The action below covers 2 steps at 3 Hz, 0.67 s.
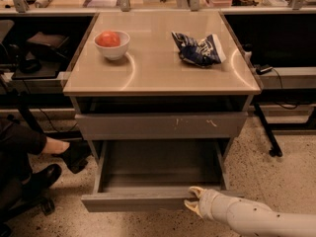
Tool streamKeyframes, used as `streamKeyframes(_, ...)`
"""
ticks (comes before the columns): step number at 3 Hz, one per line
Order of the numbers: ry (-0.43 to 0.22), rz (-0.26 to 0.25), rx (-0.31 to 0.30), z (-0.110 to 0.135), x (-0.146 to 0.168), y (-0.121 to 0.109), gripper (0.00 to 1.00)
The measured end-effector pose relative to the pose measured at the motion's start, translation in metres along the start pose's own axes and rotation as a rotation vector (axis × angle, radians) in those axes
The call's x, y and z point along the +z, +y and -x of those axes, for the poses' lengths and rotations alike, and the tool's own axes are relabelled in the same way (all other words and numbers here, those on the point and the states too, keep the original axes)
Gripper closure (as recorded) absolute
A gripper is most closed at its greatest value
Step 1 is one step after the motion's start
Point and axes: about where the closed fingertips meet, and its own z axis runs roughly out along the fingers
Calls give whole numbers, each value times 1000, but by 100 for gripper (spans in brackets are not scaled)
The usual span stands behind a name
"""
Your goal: Open middle drawer
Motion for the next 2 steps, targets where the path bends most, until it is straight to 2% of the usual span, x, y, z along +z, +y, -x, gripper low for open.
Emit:
streamKeyframes(1,-13,-4,-13,-1,-7,11,100)
streamKeyframes(2,-14,0,-9,0,-6,11,100)
